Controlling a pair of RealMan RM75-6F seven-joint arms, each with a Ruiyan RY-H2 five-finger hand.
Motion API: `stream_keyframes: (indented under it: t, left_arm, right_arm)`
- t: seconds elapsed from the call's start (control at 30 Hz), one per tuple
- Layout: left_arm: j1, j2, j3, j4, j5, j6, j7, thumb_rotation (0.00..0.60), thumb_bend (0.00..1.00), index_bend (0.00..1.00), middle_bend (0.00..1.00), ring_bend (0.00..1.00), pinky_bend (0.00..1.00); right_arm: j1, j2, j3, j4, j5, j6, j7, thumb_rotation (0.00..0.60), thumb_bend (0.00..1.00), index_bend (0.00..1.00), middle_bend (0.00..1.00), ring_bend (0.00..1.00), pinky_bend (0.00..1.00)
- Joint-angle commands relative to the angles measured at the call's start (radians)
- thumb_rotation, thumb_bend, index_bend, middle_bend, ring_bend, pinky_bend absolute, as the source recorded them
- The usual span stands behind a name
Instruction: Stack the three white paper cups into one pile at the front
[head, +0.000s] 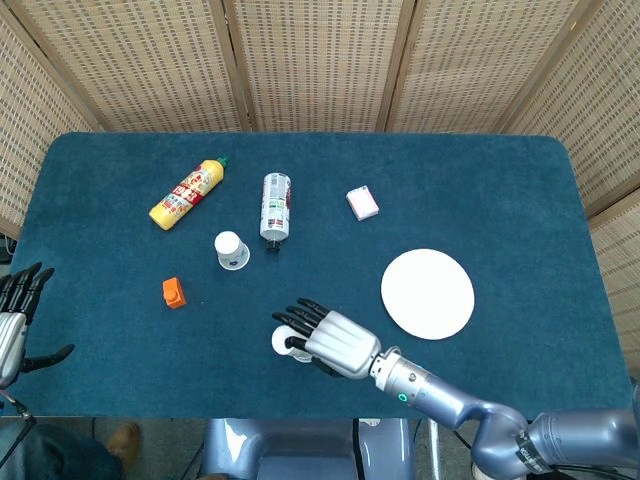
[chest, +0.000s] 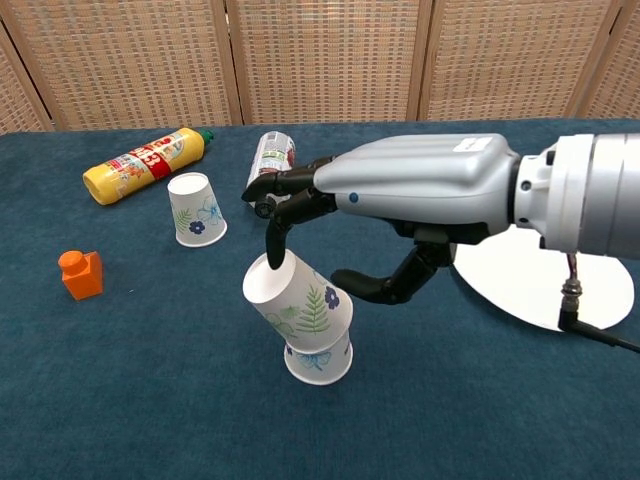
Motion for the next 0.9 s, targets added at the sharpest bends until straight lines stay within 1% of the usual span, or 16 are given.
stream_keyframes:
  t: [0.03,0.27,0.43,0.53,0.67,0.77,0.9]
  left_arm:
    - [0.000,0.001,0.000,0.000,-0.001,-0.001,-0.001,0.600,0.00,0.00,0.00,0.00,0.00]
    - [-0.002,0.002,0.000,-0.001,-0.001,-0.005,0.000,0.600,0.00,0.00,0.00,0.00,0.00]
    - [-0.001,0.001,0.000,0.000,-0.002,-0.005,0.001,0.600,0.00,0.00,0.00,0.00,0.00]
    - [-0.002,0.001,-0.001,0.000,-0.005,-0.009,0.000,0.600,0.00,0.00,0.00,0.00,0.00]
    - [-0.003,0.000,-0.001,0.000,-0.006,-0.010,0.002,0.600,0.00,0.00,0.00,0.00,0.00]
    - [-0.003,-0.001,-0.001,-0.001,-0.008,-0.011,0.006,0.600,0.00,0.00,0.00,0.00,0.00]
    - [-0.004,-0.003,-0.001,-0.002,-0.009,-0.012,0.011,0.600,0.00,0.00,0.00,0.00,0.00]
  right_arm:
    - [0.004,-0.010,0.011,0.001,0.014,-0.007,-0.021,0.600,0.70,0.33,0.00,0.01,0.00]
    - [0.017,-0.032,0.036,-0.001,0.068,-0.024,-0.081,0.600,0.73,0.33,0.00,0.01,0.00]
    - [0.021,-0.041,0.026,0.016,0.143,-0.053,-0.130,0.600,0.73,0.34,0.00,0.01,0.00]
    - [0.021,-0.038,0.017,0.022,0.185,-0.063,-0.157,0.600,0.73,0.37,0.00,0.00,0.00]
    - [0.015,-0.024,0.007,0.014,0.227,-0.060,-0.188,0.600,0.74,0.44,0.00,0.00,0.00]
    - [0.007,-0.005,0.001,-0.007,0.229,-0.048,-0.196,0.600,0.73,0.42,0.00,0.00,0.00]
    - [-0.009,0.019,0.002,-0.035,0.191,-0.022,-0.177,0.600,0.72,0.37,0.00,0.00,0.00]
